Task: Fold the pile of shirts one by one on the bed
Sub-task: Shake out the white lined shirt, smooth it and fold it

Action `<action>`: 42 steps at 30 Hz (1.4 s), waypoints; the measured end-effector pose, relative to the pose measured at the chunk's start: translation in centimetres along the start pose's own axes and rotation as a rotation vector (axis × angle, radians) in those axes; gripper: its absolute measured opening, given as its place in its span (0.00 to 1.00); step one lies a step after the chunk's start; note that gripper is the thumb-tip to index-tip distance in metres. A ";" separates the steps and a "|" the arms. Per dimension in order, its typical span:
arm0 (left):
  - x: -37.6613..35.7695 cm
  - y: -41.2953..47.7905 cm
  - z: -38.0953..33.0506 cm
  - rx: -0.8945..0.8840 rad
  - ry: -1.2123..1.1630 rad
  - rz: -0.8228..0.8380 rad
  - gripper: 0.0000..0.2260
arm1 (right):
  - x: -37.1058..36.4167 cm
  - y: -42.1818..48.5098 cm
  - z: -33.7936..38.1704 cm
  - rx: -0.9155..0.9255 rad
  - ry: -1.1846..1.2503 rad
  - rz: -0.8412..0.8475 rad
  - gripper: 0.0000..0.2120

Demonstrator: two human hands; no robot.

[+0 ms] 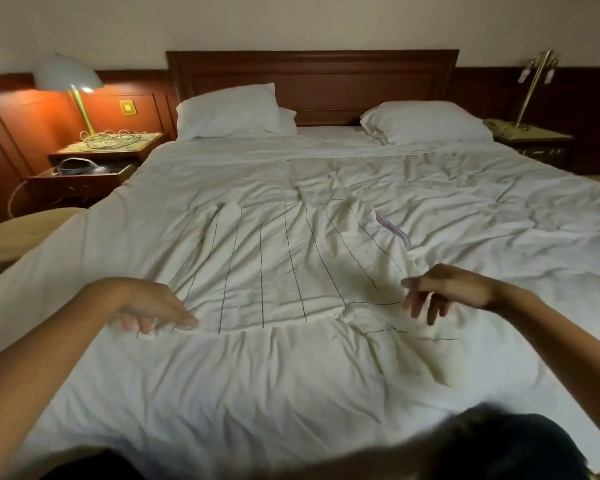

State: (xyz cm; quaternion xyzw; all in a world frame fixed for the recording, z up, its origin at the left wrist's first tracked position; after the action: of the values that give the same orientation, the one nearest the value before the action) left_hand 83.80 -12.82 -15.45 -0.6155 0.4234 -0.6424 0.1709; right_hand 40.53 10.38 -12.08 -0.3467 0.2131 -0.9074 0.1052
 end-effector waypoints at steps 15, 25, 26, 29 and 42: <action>-0.7 7.0 3.7 -0.056 -0.150 -0.491 0.30 | -6.1 1.0 1.6 0.378 0.208 -0.276 0.10; 2.7 7.2 8.3 0.048 -0.536 -0.739 0.31 | -7.0 4.3 2.0 0.262 -0.267 -0.448 0.16; 3.0 7.3 8.4 0.008 -0.662 -0.741 0.32 | -6.7 4.8 2.2 0.253 -0.283 -0.500 0.18; 4.1 7.4 8.5 -0.073 -0.877 -0.767 0.29 | -4.3 5.9 3.2 0.241 -0.231 -0.704 0.09; 7.1 6.2 12.3 0.231 -0.387 -0.421 0.42 | -3.1 18.6 8.4 0.107 -0.559 -0.568 0.13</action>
State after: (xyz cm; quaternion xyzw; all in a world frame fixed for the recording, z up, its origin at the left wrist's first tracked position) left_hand 92.10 -25.76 -17.00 -0.7772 0.1703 -0.5783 0.1802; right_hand 49.23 -7.72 -16.84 -0.6193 0.0243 -0.7808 -0.0781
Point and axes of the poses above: each hand's wrist, its own y-axis towards the middle knuckle, its own x-axis out of the back of the hand, z = x × y, the point moved 10 cm from there along y, towards the middle knuckle, and after that the axes turned 9 degrees about z, right-handed, at the moved point
